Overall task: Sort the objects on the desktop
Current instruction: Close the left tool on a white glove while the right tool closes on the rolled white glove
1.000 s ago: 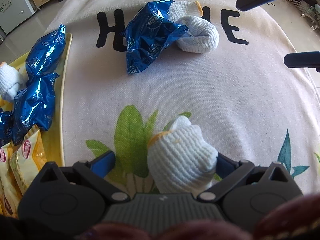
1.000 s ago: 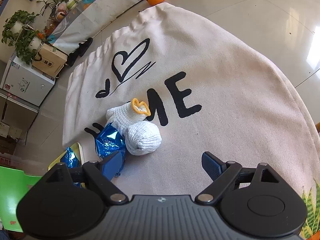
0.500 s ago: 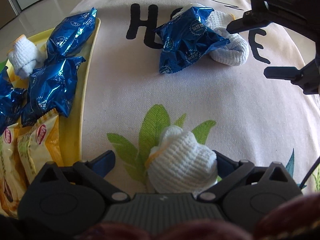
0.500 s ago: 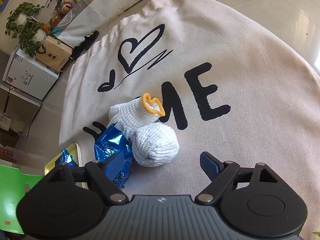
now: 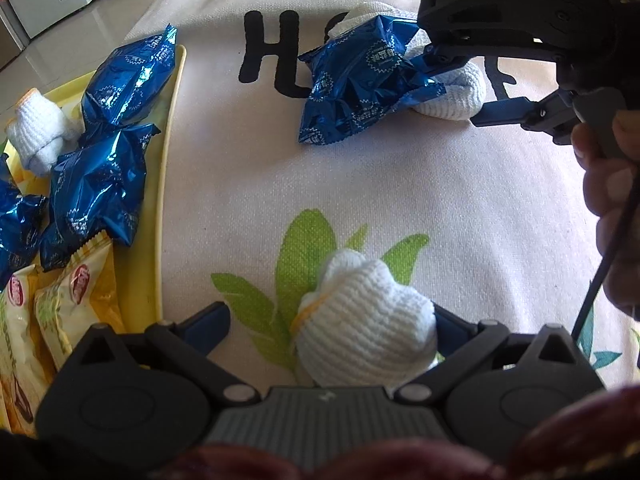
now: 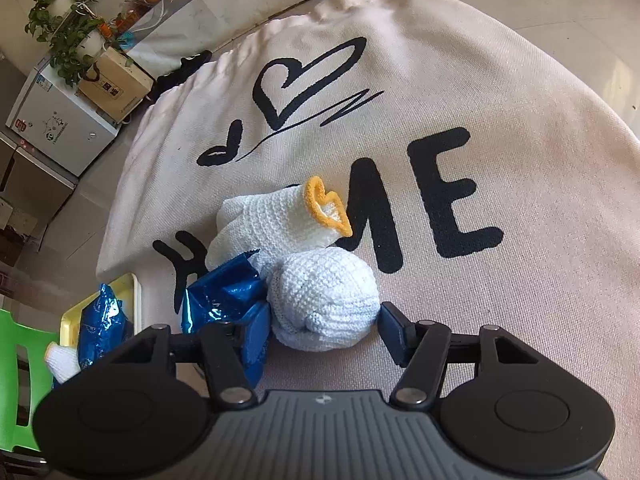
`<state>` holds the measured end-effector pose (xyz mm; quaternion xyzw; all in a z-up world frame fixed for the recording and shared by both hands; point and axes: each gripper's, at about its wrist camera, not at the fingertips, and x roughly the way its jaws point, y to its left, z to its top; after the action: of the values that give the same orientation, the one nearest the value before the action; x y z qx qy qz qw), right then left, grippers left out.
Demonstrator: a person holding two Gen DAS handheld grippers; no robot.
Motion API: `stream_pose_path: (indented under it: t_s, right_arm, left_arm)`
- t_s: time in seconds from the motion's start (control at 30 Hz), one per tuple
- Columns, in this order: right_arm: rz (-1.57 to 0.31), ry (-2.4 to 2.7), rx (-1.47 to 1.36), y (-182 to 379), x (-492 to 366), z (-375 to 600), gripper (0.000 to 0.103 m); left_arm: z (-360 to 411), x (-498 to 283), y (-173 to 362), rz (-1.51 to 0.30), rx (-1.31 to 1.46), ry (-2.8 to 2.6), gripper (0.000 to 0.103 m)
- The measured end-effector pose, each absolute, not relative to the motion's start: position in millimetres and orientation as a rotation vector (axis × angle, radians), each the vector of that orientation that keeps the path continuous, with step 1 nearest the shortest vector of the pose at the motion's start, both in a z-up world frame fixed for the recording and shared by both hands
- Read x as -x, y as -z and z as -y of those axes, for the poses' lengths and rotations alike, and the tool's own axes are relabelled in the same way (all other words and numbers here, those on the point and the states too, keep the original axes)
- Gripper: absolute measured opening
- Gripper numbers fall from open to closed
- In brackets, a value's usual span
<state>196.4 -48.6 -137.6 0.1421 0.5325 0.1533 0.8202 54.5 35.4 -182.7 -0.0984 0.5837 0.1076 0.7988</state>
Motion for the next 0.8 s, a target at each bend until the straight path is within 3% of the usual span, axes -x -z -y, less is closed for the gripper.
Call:
stream_pose_path:
  t_s: [0.07,0.3,0.4,0.47,0.53,0.6,0.63,0.7,0.8]
  right_arm:
    - [-1.139,-0.331,-0.300,135,-196,51,0.055]
    - [-1.181,-0.295,-0.241,125,-186,72,0.055]
    - [-1.200,-0.295,-0.234,122,-180,82,0.055]
    - [-1.218,-0.289,-0.219,124,-178,85,0.055]
    - [-1.237,-0.292,-0.231,127,-177,89,0.057]
    - [-1.260,-0.285,-0.262,129,-178,92,0.065]
    - [-1.262,-0.279,-0.271,129,-178,93,0.072]
    - [-1.242,-0.275,-0.290,127,-179,94,0.078]
    - [-1.244,-0.265,-0.271,129,-181,93,0.080]
  left_arm:
    - [-35,-54,182,-1.242,0.214,-0.230,0.101]
    - [-39,-51,172,-1.192,0.264,-0.196,0.079]
    - [-38,-48,171,-1.194,0.274,-0.177,0.078]
    - [-36,-47,171,-1.194,0.260,-0.173,0.080]
    - [-36,-48,173,-1.202,0.255,-0.163,0.091]
    - [-34,-48,175,-1.215,0.238,-0.169,0.097]
    - [-32,-48,176,-1.219,0.228,-0.169,0.097]
    - [-29,-49,179,-1.233,0.205,-0.164,0.101]
    - [-22,-49,182,-1.243,0.149,-0.171,0.102]
